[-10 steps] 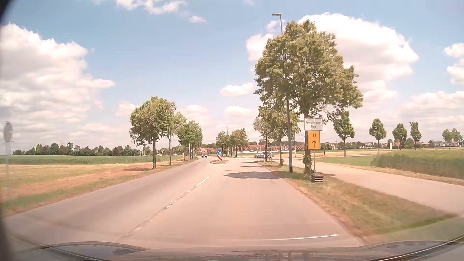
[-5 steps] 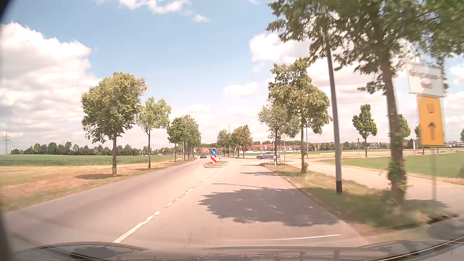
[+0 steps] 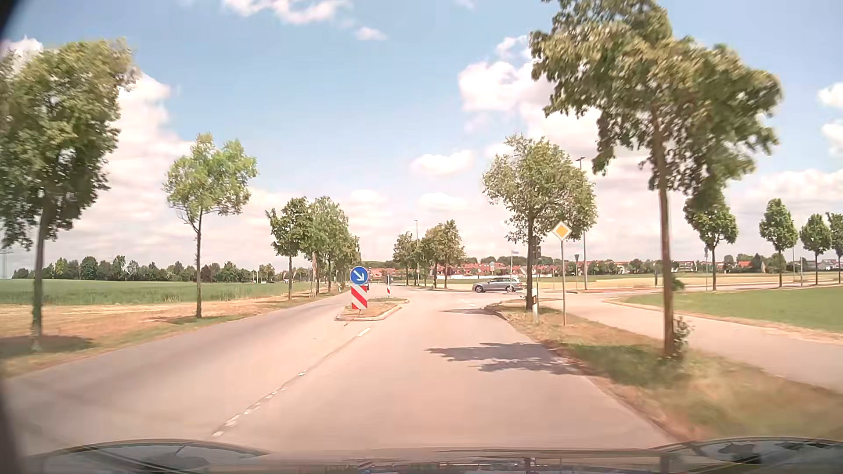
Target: Follow the waypoints while adhering to traffic rules and regulations
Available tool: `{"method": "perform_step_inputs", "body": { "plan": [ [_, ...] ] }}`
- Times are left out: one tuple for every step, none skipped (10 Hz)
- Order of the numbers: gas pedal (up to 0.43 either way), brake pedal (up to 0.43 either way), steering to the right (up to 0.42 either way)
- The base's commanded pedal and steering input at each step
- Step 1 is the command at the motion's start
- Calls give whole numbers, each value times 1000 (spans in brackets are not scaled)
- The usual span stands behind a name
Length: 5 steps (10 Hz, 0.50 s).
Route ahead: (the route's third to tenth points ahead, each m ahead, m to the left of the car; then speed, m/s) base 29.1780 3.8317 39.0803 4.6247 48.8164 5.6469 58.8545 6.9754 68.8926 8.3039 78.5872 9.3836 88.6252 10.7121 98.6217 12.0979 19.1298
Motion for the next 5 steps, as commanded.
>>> {"method": "perform_step_inputs", "body": {
  "plan": [
    [150, 12, -6],
    [150, 12, -6],
    [157, 12, -10],
    [157, 12, -15],
    [169, 12, -15]
  ]
}}
